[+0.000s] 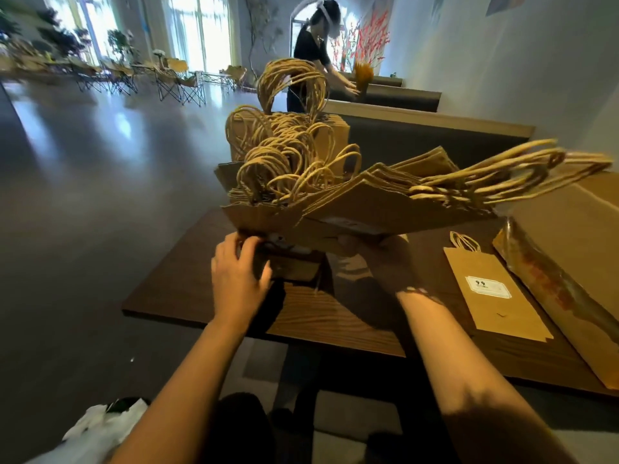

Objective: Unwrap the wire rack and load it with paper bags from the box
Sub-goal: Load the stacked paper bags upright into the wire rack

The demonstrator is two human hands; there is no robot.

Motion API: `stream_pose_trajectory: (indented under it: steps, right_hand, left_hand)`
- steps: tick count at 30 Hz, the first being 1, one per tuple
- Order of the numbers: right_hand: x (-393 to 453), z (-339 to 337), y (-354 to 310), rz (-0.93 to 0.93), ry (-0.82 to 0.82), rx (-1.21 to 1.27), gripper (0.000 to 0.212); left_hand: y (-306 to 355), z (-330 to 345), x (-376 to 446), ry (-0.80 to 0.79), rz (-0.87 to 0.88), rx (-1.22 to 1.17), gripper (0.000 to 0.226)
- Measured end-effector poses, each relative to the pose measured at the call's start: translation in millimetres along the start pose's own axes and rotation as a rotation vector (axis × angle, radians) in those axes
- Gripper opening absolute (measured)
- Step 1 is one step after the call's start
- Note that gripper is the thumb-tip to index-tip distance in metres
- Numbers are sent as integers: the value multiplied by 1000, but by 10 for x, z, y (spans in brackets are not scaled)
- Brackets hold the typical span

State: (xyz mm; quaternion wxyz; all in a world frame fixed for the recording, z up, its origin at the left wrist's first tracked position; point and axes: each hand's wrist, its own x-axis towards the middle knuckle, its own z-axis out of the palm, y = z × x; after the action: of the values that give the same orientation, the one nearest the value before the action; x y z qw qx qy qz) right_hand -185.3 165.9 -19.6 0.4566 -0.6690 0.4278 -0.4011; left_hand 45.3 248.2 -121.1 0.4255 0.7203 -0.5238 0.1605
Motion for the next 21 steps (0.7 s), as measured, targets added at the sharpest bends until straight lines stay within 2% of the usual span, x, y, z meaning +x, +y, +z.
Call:
stream_pose_trajectory:
  steps: [4, 8, 10, 11, 13, 15, 19, 21]
  right_hand:
    - [92, 160, -35, -48, 37, -52, 10]
    - [252, 255, -40, -55, 88, -81, 21]
    - [389, 277, 124, 1, 66, -116, 15]
    - [422, 260, 310, 76, 28, -158, 20]
    - [552, 202, 768, 243, -70, -205, 48]
    - [485, 261, 719, 300, -85, -182, 42]
    - [418, 431, 179, -4, 11, -163, 15]
    - [381, 482, 84, -63, -34, -143, 15]
  left_hand:
    - [-29, 81, 37, -6, -50, -136, 47]
    - [-52, 140, 89, 4, -91, -133, 45]
    - [-40, 156, 109, 17, -118, -160, 41]
    - [-27, 164, 118, 17, -137, -175, 40]
    - [1, 180, 129, 13, -174, -198, 37]
    - [8, 202, 132, 17, -206, -216, 34]
    - [9, 235, 130, 20, -283, -268, 32]
    - [18, 241, 128, 35, -293, -276, 33]
